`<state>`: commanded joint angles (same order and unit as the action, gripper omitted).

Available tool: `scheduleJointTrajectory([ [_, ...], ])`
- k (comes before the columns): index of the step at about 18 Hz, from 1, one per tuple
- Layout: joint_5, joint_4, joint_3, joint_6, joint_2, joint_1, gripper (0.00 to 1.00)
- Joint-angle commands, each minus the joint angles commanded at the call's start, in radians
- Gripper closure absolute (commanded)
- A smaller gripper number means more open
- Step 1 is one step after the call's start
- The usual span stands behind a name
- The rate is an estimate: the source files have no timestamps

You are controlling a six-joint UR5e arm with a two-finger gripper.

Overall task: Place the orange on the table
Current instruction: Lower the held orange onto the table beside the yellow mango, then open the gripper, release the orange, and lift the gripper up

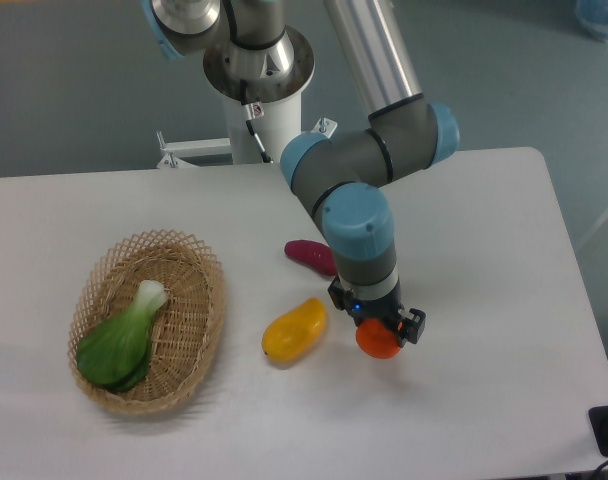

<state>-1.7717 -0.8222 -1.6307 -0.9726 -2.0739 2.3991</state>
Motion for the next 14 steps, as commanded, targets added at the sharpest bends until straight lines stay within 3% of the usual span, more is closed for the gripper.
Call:
scheduleJointTrajectory([
  [9,0.017,-0.002,0.018,0.005,0.012,0.000,0.01],
  [14,0.122,0.003,0.032,0.005,0.043,0.040,0.00],
])
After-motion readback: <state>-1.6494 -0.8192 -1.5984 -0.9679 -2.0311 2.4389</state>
